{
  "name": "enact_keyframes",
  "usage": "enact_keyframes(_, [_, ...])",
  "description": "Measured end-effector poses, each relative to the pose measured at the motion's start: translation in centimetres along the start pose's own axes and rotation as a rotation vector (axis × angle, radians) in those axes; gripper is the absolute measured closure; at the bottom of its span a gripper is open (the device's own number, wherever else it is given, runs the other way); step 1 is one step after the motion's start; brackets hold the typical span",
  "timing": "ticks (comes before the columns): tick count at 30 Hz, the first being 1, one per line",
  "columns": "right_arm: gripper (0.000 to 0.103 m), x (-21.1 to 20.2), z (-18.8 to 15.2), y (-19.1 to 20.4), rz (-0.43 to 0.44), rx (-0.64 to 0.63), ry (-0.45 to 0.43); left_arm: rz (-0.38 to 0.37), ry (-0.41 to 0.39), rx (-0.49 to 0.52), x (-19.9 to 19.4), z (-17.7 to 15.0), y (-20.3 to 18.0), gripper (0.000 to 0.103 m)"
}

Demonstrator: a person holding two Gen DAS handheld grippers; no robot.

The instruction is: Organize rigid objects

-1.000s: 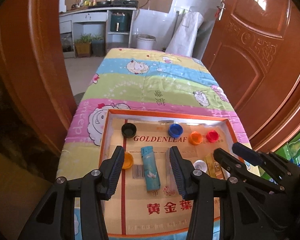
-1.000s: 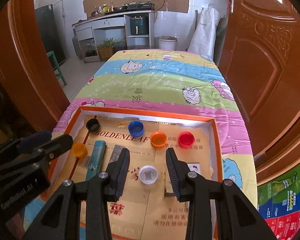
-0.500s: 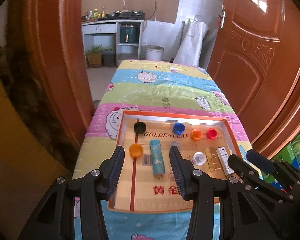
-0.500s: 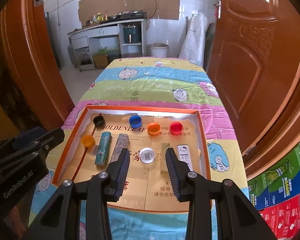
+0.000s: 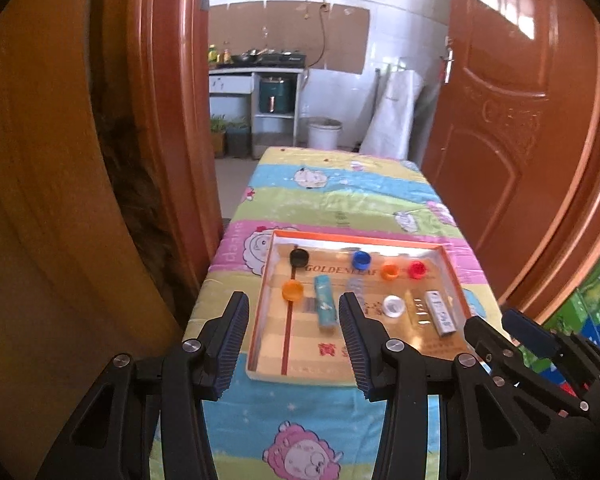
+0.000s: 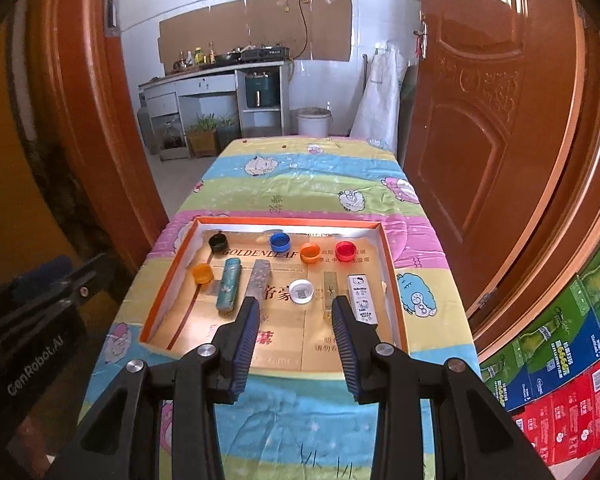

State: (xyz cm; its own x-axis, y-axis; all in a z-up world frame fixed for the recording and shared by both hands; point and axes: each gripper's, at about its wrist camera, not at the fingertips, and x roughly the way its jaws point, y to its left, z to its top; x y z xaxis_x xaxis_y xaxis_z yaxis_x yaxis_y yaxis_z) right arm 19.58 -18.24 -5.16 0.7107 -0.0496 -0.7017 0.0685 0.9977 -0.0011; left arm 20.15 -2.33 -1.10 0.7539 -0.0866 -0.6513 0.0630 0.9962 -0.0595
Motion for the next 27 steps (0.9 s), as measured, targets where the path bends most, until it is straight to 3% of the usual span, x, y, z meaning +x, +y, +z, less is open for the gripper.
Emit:
enact_keyframes(9, [0.066,-5.9,-2.4,0.3,-0.028,0.001,-0.059,-0.004,-0.059,0.035,-5.5,-2.3,-0.9,0.055])
enact_keyframes(20, [0.066,-10.1,-6.2,-0.1,-0.026,0.013,-0.081,-0.069,-0.101,0.028,-11.0,-5.7,-1.1,0.055])
enact_keyframes(27, [0.066,-13.1,-7.7,0.1,-0.025,0.002,-0.125,-0.023,-0.133,0.048,-14.2,-7.4,-1.5,0.055])
